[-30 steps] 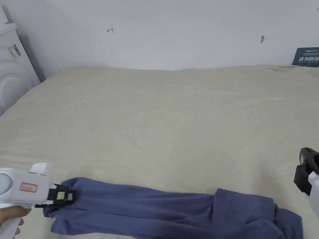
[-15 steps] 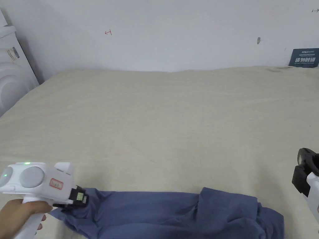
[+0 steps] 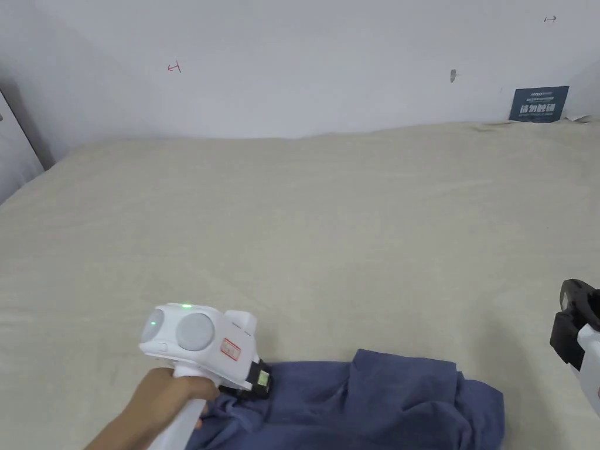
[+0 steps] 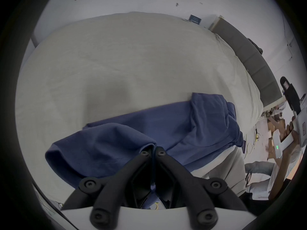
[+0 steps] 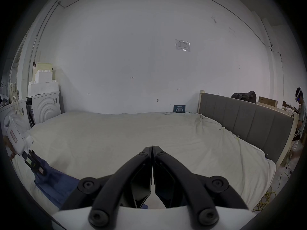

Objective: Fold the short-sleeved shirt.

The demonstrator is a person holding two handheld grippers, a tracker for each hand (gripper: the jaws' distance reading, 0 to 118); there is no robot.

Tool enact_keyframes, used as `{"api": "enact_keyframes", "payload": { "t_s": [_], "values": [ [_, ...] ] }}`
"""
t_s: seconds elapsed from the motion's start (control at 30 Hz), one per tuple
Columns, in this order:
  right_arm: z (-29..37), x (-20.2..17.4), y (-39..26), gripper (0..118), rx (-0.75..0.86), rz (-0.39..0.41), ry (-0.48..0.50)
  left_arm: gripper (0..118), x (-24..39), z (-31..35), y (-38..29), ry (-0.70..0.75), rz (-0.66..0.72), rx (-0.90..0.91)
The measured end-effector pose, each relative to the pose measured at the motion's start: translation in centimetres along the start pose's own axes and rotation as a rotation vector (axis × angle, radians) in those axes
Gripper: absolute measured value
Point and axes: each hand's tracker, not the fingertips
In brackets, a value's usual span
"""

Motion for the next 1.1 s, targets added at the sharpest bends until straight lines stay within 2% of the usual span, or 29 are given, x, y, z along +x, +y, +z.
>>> {"api": "enact_keyframes", "payload": {
  "t_s": [0.2, 0.4, 0.47, 0.5, 0.53, 0.57, 0.6, 0.63, 0.8, 1.0, 1.1],
  "values": [
    [0.2, 1.0, -0.4, 0, -0.005, -0.010, -0.019, 0, 3.6, -3.9, -0.4, 0.018, -0.053, -0.028],
    [0.3, 1.2, -0.7, 0, -0.013, -0.002, -0.023, 1, 4.5, -6.1, -1.5, 0.032, -0.104, -0.040],
    [0.3, 1.2, -0.7, 0, -0.015, -0.004, -0.024, 17, 4.4, -6.3, -1.7, 0.030, -0.098, -0.049],
    [0.2, 1.2, -0.7, 0, -0.016, -0.003, -0.025, 31, 4.4, -6.2, -1.7, 0.020, -0.092, -0.045],
    [0.2, 1.2, -0.7, 0, -0.018, -0.002, -0.024, 61, 4.5, -5.9, -1.8, -0.015, -0.089, -0.037],
    [0.2, 1.1, -0.7, 0, -0.019, 0.000, -0.021, 83, 4.7, -5.7, -1.9, -0.032, -0.086, -0.027],
    [0.2, 1.1, -0.7, 0, -0.020, 0.001, -0.020, 103, 5.1, -5.4, -2.1, -0.037, -0.088, -0.023],
    [0.2, 1.0, -0.6, 0, -0.020, 0.003, -0.019, 117, 5.4, -5.2, -2.2, -0.044, -0.100, -0.021],
    [0.2, 0.8, -0.5, 0, -0.018, 0.004, -0.011, 118, 6.6, -2.5, -2.1, -0.037, -0.134, 0.065],
    [0.1, 0.4, 0.1, 0, -0.007, 0.008, 0.000, 118, 5.1, 3.8, -1.1, -0.123, -0.047, 0.256],
    [0.2, 0.2, 0.4, 0, 0.001, 0.004, 0.004, 108, 4.1, 7.1, -1.5, -0.057, -0.056, 0.401]
  ]
}}
